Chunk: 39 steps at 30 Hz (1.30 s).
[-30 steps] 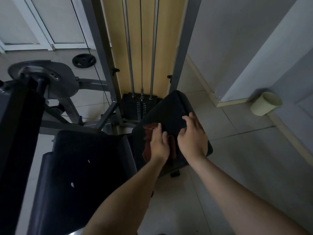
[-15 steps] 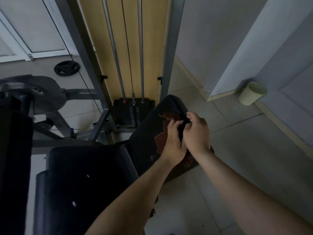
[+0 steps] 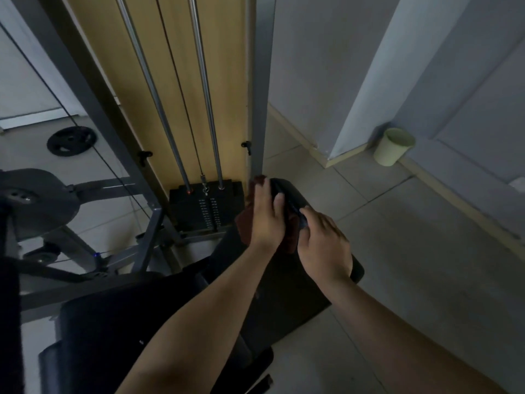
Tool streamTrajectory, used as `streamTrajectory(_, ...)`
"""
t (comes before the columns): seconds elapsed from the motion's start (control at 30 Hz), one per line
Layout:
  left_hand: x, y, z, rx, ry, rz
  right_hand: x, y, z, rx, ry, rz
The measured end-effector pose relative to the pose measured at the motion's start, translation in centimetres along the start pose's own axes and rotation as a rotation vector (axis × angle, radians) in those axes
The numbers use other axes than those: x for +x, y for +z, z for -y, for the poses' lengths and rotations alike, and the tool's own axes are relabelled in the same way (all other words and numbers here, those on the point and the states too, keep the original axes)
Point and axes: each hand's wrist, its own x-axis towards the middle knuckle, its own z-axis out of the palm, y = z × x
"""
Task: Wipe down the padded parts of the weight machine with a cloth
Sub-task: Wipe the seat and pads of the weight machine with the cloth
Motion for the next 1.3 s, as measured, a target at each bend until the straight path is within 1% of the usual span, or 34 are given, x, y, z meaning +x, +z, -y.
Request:
streamTrajectory(0.07, 0.6, 0.8, -0.7, 0.084, 0.205, 0.043, 0.5, 0.0, 0.3, 0.032, 0.073, -0.013)
streamTrajectory(0.1, 0.7, 1.1, -0.3, 0.120, 0.264, 0.041, 0.7, 0.1, 0.5, 0.045, 0.104, -0.018)
streamTrajectory(0.13, 0.7, 1.3, 0.2, 0.133, 0.285, 0.033, 0.9, 0.2, 0.7, 0.050, 0.124, -0.023)
streamTrajectory(0.2, 0.7, 1.4, 1.1, 0.131, 0.260, 0.002, 1.2, 0.4, 0.9, 0.044, 0.128, -0.025)
streamTrajectory(0.3, 0.7, 1.3, 1.4, 0.135, 0.168, -0.071, 1.2, 0.6, 0.7, 0.038, 0.116, -0.015)
streamTrajectory(0.4, 1.2, 0.5, 2.5, 0.093, -0.014, -0.165, 1.2, 0.5, 0.6, 0.051, 0.105, 0.009)
streamTrajectory(0.47, 1.5, -0.1, 3.4, 0.089, -0.127, -0.171, 1.2, 0.5, 0.5, 0.052, 0.099, 0.028)
streamTrajectory(0.53, 1.4, 0.0, 3.3, 0.083, -0.172, -0.137, 1.3, 0.4, 0.3, 0.078, 0.097, 0.045)
streamTrajectory(0.6, 0.6, 0.8, 2.4, 0.064, -0.163, -0.087, 1.5, 0.3, 0.1, 0.133, 0.121, 0.063)
streamTrajectory(0.63, -0.3, 1.2, 1.8, 0.064, -0.124, -0.059, 1.5, 0.2, 0.0, 0.168, 0.142, 0.069)
streamTrajectory(0.73, -3.9, 2.4, 0.1, 0.088, 0.048, 0.049, 2.0, -0.3, -0.7, 0.371, 0.218, 0.117)
streamTrajectory(0.8, -6.6, 2.8, -0.1, 0.169, 0.180, 0.138, 1.8, -0.9, -1.7, 0.553, 0.247, 0.182)
streamTrajectory(0.83, -8.1, 3.0, 0.3, 0.223, 0.239, 0.181, 1.3, -1.2, -2.2, 0.594, 0.249, 0.198)
streamTrajectory(0.9, -11.4, 3.6, 1.9, 0.308, 0.303, 0.239, -0.2, -1.3, -3.2, 0.510, 0.213, 0.136)
streamTrajectory(0.97, -14.6, 4.1, 3.6, 0.331, 0.273, 0.272, -2.4, -1.0, -3.7, 0.395, 0.212, 0.037)
streamTrajectory(1.07, -16.5, 4.6, 4.3, 0.270, 0.179, 0.270, -4.3, -0.5, -4.1, 0.361, 0.173, -0.073)
streamTrajectory(1.17, -15.2, 4.4, 3.0, 0.174, 0.163, 0.211, -4.3, -0.3, -4.6, 0.374, 0.142, -0.075)
streamTrajectory(1.3, -10.6, 5.4, -1.7, -0.034, 0.089, 0.081, -4.1, -0.2, -5.4, 0.432, 0.147, -0.026)
